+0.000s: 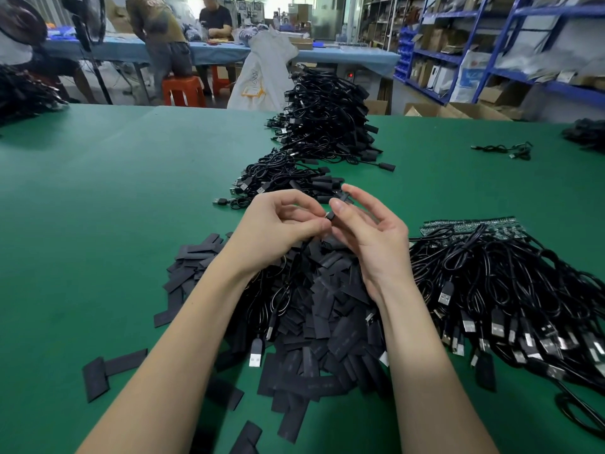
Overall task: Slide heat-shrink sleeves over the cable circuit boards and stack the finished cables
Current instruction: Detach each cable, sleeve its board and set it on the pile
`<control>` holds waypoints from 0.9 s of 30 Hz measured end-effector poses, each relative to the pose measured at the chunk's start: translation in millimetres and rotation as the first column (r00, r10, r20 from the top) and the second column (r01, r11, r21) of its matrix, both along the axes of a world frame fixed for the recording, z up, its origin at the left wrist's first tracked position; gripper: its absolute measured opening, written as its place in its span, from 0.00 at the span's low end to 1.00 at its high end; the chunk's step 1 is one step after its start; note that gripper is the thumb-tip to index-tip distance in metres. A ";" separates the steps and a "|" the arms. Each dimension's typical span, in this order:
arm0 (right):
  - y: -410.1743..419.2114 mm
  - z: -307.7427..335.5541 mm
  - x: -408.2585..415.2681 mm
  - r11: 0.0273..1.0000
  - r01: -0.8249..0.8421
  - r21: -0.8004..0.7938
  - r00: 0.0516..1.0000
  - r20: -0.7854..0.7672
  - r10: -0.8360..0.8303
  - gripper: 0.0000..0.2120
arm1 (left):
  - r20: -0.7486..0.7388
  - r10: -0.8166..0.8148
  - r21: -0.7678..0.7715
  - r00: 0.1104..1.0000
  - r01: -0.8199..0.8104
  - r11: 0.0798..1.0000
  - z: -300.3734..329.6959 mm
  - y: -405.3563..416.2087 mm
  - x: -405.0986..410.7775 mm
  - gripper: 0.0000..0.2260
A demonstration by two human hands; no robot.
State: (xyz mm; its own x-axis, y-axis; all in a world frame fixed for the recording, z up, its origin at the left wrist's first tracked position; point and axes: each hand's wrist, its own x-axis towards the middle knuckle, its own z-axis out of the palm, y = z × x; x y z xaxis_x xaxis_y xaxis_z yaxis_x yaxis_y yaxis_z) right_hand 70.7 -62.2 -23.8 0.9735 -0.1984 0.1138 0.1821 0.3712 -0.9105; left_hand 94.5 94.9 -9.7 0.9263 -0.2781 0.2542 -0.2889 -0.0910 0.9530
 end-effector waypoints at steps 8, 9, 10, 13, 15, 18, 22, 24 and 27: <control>-0.7 -0.6 1.1 0.995 -0.012 0.095 1.000 -0.016 0.014 0.10 | 0.000 0.007 -0.041 1.000 -0.007 0.999 -0.8 -2.5 0.8 0.06; -0.8 -0.5 1.1 0.993 -0.019 0.118 1.000 -0.017 0.021 0.10 | -0.002 0.006 -0.043 1.000 -0.006 0.999 -0.6 -2.3 1.1 0.06; -0.9 -0.1 1.1 0.991 -0.024 0.135 0.999 -0.018 0.027 0.10 | -0.002 0.005 -0.043 1.000 -0.005 0.999 -0.4 -2.3 1.3 0.06; -1.4 0.3 1.8 0.988 -0.027 0.154 0.999 -0.018 0.030 0.11 | 0.008 0.012 -0.028 1.000 -0.012 1.000 -0.7 -2.5 0.9 0.06; -0.9 -0.4 2.0 0.985 -0.013 0.170 0.999 -0.028 0.018 0.11 | 0.009 0.016 -0.020 1.000 -0.016 1.000 -0.4 -3.0 0.4 0.06; 0.2 -1.7 1.5 0.979 0.020 0.201 0.999 -0.053 -0.009 0.11 | -0.028 0.016 0.101 0.999 -0.013 0.995 2.7 -0.4 0.1 0.08; -4.1 -0.8 1.9 0.964 0.093 0.248 0.993 -0.091 -0.073 0.10 | -0.032 -0.046 0.404 0.998 0.055 0.913 4.5 6.6 1.8 0.06; -6.5 -0.5 2.0 0.962 0.116 0.246 0.990 -0.102 -0.093 0.10 | -0.017 -0.070 0.442 0.997 0.071 0.894 4.6 4.8 1.1 0.06; -9.7 -0.4 2.2 0.970 0.112 0.215 0.990 -0.107 -0.090 0.13 | 0.023 -0.055 0.410 0.998 0.041 0.911 5.8 -5.3 -0.7 0.08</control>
